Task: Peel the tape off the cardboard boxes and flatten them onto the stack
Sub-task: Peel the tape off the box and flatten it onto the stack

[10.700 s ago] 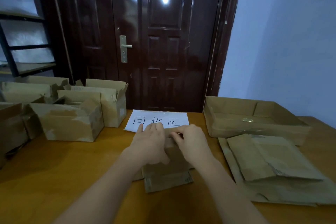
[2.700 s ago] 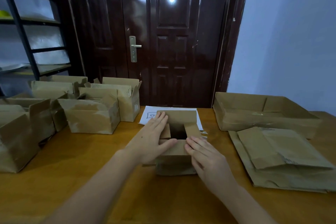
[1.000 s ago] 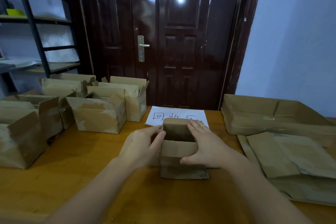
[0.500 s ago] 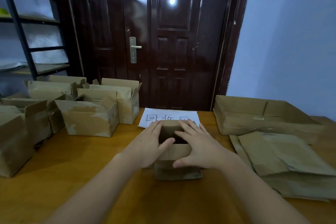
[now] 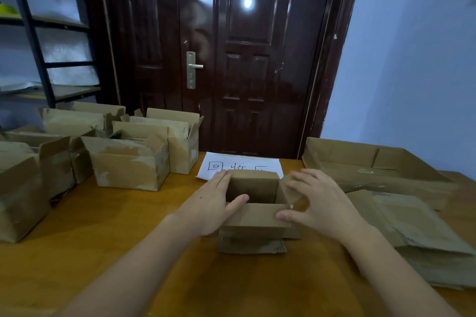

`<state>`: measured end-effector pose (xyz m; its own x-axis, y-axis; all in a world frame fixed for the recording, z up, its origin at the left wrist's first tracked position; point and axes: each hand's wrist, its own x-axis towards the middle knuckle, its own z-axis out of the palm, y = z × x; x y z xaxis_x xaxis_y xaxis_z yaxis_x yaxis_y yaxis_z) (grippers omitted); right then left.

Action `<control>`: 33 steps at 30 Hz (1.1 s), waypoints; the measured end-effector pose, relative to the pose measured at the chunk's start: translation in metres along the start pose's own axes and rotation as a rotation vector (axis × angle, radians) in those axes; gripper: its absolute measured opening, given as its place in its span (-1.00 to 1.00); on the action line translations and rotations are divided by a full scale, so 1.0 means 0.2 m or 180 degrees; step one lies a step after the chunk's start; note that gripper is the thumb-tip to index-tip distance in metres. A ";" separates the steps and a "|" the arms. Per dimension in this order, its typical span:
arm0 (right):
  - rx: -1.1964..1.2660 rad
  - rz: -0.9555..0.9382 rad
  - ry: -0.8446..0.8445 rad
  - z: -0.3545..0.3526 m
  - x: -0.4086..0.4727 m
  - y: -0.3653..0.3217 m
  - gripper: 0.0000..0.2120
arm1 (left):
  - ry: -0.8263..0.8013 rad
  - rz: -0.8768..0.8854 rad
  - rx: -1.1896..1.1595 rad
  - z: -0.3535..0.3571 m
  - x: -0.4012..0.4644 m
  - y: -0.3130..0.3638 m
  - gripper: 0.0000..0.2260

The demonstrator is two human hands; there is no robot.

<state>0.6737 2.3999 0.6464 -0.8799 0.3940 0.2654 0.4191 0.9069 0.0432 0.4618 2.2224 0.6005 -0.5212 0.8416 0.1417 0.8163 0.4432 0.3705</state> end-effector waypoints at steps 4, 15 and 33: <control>0.0792 0.0472 -0.0330 0.16 -0.12 -0.08 -0.16 | 0.0008 0.0001 -0.0076 0.01 -0.01 0.01 -0.12; 0.2356 0.0856 0.0110 0.26 -0.14 -0.20 -0.32 | -0.0168 0.0262 -0.1227 -0.06 -0.08 -0.05 0.00; 0.2974 0.1328 0.0235 0.13 -0.05 -0.07 -0.45 | -0.0149 0.1735 0.0155 0.14 -0.26 0.44 -0.34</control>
<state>0.6703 2.3864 0.6183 -0.6748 0.7231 0.1473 0.3192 0.4660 -0.8252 0.5675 2.2249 0.6003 -0.0089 0.9656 0.2599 0.9761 -0.0480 0.2117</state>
